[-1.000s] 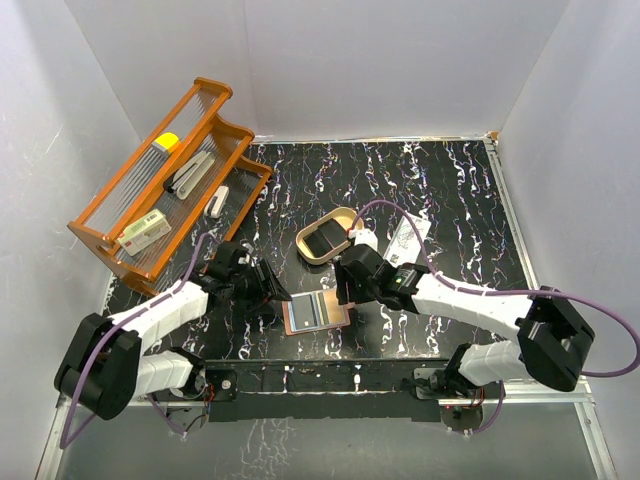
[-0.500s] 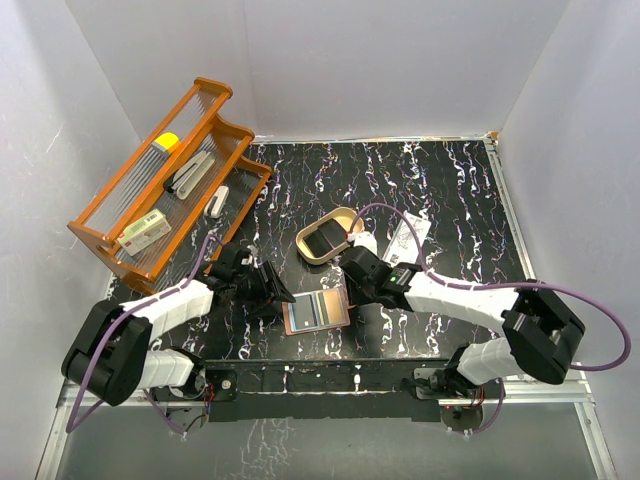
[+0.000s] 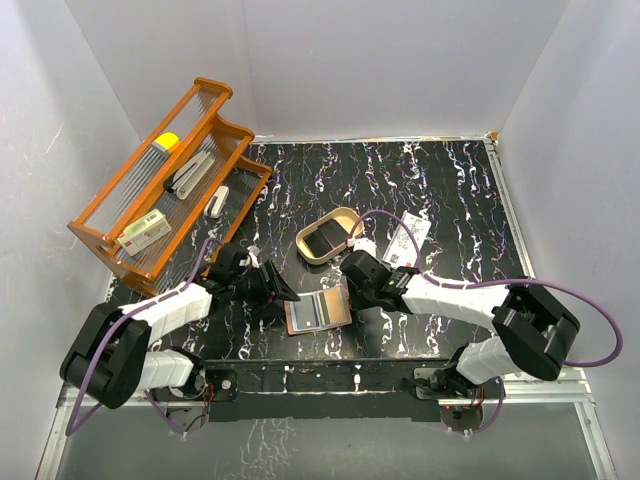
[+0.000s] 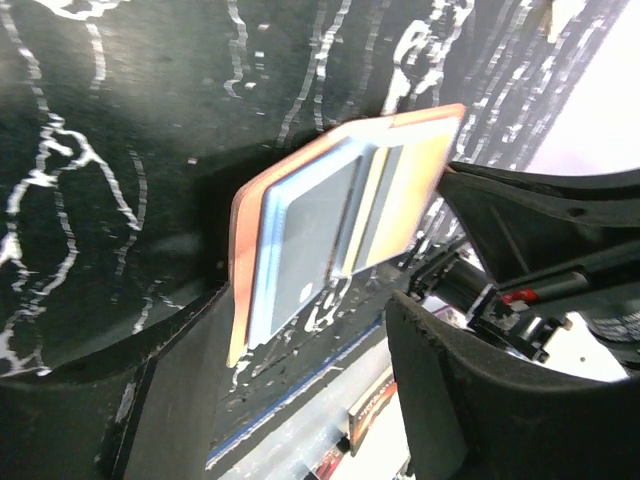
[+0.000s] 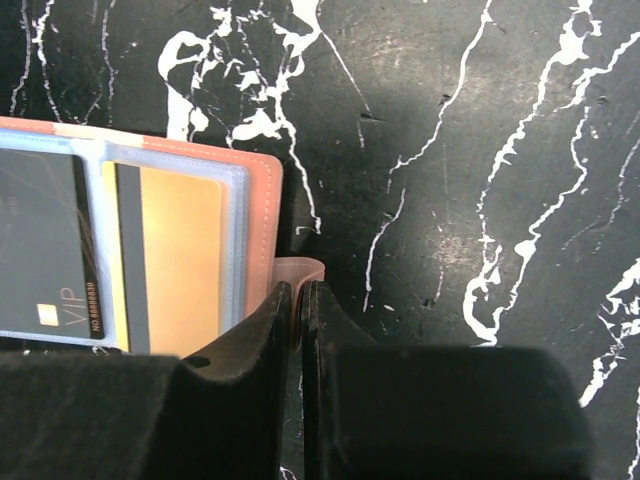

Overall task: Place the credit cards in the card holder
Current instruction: Close the card holder at the center of the board.

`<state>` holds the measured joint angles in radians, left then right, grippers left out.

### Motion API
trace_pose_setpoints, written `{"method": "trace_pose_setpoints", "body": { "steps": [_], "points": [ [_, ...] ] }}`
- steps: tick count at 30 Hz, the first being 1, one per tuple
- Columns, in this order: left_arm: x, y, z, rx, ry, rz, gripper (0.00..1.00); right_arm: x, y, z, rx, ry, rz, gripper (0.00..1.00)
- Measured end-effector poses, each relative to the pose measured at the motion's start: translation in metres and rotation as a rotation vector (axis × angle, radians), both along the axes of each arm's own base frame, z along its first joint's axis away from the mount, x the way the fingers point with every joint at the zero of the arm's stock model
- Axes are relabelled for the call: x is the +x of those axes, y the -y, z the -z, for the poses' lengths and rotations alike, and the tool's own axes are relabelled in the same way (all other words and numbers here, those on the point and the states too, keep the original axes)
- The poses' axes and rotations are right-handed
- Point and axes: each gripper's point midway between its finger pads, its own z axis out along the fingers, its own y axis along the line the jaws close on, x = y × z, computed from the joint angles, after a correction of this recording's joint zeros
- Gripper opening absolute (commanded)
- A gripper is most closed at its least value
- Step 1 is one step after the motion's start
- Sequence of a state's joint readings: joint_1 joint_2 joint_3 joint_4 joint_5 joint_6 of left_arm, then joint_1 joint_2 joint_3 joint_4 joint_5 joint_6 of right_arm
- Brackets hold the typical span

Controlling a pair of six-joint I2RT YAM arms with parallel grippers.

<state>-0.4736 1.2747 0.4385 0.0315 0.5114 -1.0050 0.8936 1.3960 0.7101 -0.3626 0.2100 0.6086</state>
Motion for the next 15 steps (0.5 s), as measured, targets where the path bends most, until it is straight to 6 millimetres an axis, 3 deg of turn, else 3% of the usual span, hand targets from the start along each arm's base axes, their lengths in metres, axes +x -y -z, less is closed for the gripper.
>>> {"method": "trace_pose_setpoints", "body": {
  "steps": [9, 15],
  "points": [
    [0.006, 0.015, -0.051, -0.159, 0.097, -0.008, 0.59, -0.006, -0.014, -0.001, 0.093, -0.023, -0.021, 0.00],
    [0.009, 0.020, -0.067, -0.218, 0.121, -0.010, 0.59, -0.010, -0.034, -0.008, 0.194, -0.048, -0.055, 0.00]
  ]
}}
